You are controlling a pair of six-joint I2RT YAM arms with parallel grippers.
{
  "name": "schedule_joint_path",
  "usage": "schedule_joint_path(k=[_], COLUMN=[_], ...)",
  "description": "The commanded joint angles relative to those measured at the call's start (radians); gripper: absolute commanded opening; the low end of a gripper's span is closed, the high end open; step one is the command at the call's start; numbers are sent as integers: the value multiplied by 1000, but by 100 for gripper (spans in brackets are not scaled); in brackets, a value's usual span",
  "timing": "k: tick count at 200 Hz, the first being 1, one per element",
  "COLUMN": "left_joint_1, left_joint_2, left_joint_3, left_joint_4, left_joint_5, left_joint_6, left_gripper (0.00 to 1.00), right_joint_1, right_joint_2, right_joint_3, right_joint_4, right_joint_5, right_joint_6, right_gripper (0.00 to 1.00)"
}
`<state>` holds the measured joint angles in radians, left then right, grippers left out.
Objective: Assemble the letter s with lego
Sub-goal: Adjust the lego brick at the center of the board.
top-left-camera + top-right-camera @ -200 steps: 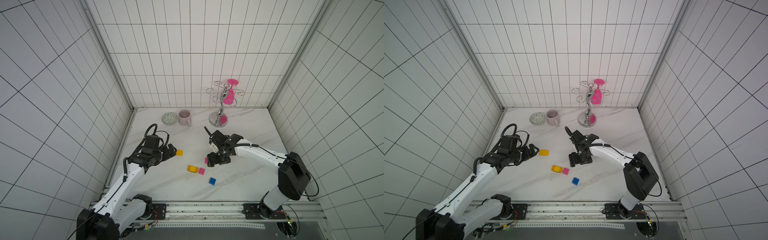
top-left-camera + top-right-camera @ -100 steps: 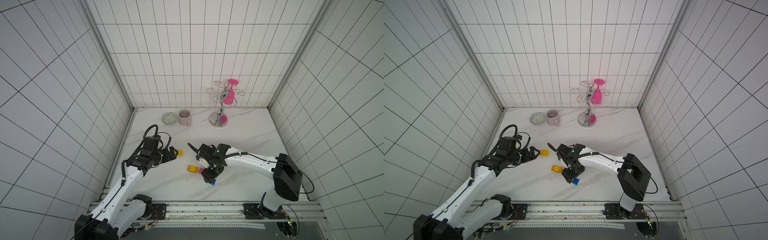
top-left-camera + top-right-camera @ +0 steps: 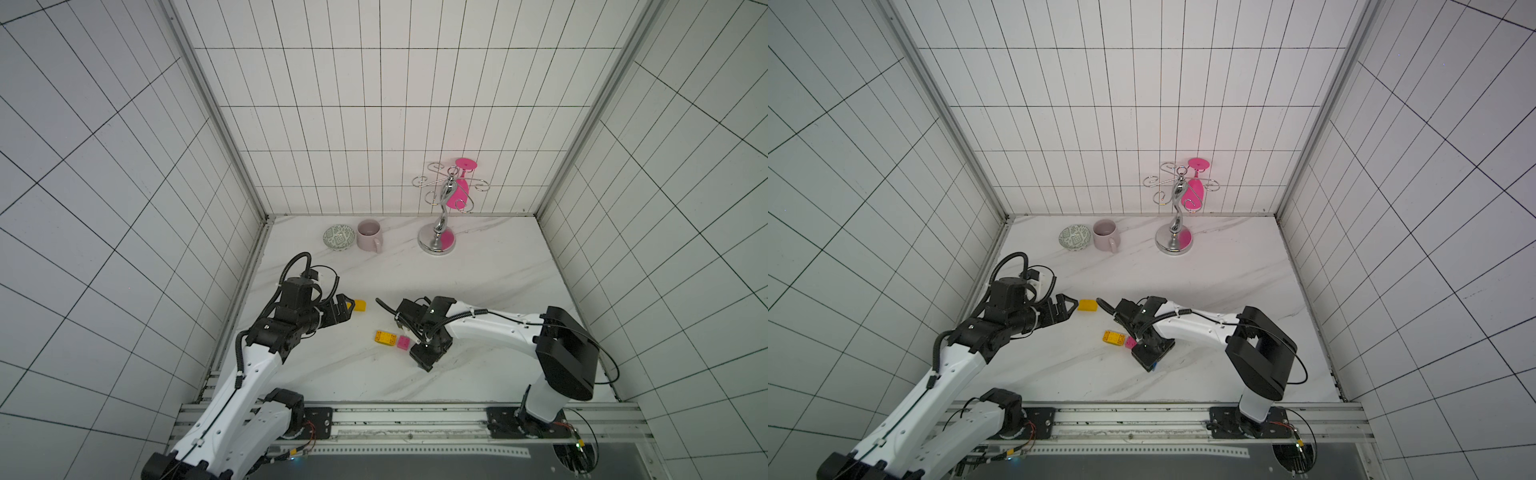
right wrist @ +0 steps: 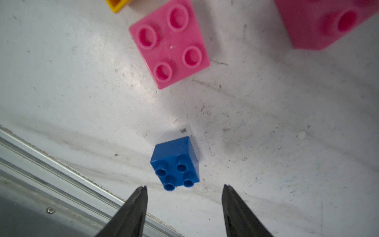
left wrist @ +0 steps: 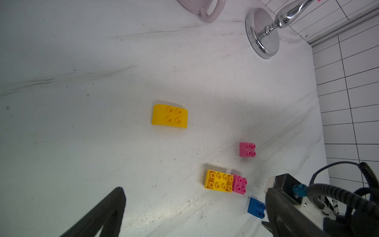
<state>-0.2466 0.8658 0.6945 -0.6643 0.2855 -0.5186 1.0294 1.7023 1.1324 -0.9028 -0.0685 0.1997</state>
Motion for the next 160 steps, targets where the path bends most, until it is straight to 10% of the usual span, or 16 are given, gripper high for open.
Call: schedule_joint_path(k=[1, 160], left_joint_1=[4, 4], left_joint_2=[-14, -15], left_joint_3=[-12, -22], left_joint_4=[23, 36], left_joint_5=[-22, -39], left_joint_6=[1, -6], left_gripper=[98, 99], right_joint_1=[17, 51], right_joint_2=[17, 42], right_joint_3=[-25, -56], right_joint_4=[13, 54], right_joint_5=[9, 56], right_joint_6=[-12, -2], right_gripper=[61, 54])
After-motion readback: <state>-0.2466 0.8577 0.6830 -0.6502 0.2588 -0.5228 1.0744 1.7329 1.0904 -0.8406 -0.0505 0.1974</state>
